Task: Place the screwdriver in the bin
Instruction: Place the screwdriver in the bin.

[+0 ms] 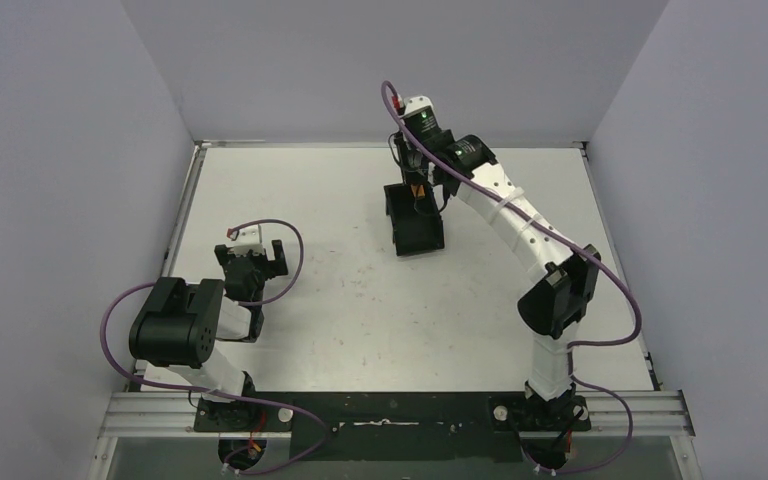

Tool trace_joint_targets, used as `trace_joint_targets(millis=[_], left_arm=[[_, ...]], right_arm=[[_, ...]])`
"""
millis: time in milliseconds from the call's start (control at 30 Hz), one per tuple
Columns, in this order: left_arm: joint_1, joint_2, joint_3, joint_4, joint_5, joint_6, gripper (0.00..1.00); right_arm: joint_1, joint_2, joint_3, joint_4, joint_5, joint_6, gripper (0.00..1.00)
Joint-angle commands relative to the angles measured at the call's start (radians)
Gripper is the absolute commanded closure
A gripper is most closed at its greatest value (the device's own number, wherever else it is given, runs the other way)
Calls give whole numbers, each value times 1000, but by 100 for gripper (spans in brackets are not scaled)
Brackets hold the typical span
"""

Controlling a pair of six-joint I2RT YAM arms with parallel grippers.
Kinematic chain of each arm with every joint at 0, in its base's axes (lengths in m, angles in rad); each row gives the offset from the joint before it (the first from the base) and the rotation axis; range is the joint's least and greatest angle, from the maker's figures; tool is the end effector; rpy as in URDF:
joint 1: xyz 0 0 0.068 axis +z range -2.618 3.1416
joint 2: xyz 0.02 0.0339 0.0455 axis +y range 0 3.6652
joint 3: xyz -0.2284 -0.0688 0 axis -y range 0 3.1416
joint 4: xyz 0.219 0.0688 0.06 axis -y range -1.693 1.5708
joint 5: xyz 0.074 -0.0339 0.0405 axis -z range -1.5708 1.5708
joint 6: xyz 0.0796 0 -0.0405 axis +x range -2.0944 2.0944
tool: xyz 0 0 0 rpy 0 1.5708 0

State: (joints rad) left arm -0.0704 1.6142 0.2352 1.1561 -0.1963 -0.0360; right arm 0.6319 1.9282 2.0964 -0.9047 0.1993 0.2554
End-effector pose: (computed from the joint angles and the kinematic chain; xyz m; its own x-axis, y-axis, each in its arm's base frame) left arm 0.2793 -0.0041 0.1045 -0.2160 -0.0202 -0.9762 -0.1286 0.9917 0.0080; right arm 0.3469 0.2344 0.3212 -0.6408 -0.1622 -0.7504 -0.3088 0.9493 0.0585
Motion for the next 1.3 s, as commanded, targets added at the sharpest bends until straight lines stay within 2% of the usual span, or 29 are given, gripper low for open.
trace_joint_targets(millis=[0, 333, 600, 900, 1133, 1267], left_arm=[[-2, -3, 19, 53, 9, 7, 3], [-2, -3, 19, 53, 9, 7, 3], [-2, -4, 19, 53, 9, 6, 3], [-2, -3, 19, 52, 10, 6, 3], [-2, -4, 19, 53, 9, 7, 3], [-2, -4, 19, 53, 10, 7, 3]], right_arm=[[-38, -19, -104, 122, -90, -54, 100], [-85, -9, -386, 355, -167, -107, 100], [-97, 52, -490, 454, -192, -128, 100], [-101, 116, -517, 513, -192, -187, 100], [-101, 151, -533, 541, -219, -224, 96], [-102, 155, -530, 543, -227, -229, 82]])
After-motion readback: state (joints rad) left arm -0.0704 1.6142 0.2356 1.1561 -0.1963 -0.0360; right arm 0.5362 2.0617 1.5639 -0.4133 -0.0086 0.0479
